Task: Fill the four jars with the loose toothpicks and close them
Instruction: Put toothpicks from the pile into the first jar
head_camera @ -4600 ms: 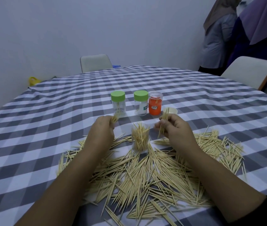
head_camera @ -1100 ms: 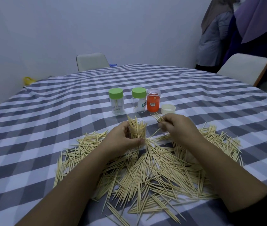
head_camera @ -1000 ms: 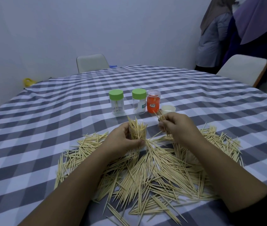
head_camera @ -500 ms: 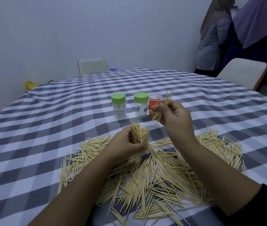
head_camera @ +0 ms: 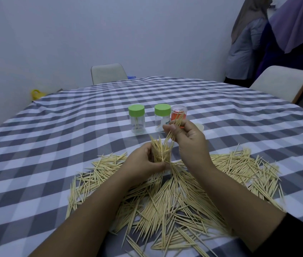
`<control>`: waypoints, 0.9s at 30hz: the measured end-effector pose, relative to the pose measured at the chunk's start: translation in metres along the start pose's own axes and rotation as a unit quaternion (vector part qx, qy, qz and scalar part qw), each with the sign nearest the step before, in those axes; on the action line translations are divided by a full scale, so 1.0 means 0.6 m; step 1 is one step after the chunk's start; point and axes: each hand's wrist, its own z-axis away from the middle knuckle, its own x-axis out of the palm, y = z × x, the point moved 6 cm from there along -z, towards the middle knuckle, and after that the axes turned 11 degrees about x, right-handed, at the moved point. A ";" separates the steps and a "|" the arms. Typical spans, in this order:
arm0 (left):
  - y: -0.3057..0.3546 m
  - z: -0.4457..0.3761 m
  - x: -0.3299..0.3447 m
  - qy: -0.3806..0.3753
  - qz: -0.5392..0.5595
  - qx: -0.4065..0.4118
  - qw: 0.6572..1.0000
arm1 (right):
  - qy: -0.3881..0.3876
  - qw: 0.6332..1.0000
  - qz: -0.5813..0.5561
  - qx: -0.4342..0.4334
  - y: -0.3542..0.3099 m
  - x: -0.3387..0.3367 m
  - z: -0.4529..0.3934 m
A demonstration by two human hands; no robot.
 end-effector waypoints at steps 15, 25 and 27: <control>-0.006 -0.003 0.002 -0.002 0.013 -0.005 1.000 | -0.052 0.989 0.056 0.125 0.036 0.014 0.004; -0.008 -0.001 0.002 -0.008 0.003 -0.012 1.000 | -0.116 0.981 0.128 0.086 0.031 0.025 0.018; -0.003 -0.001 0.000 -0.008 -0.018 -0.006 1.000 | -0.159 0.970 0.177 0.056 0.035 0.039 0.024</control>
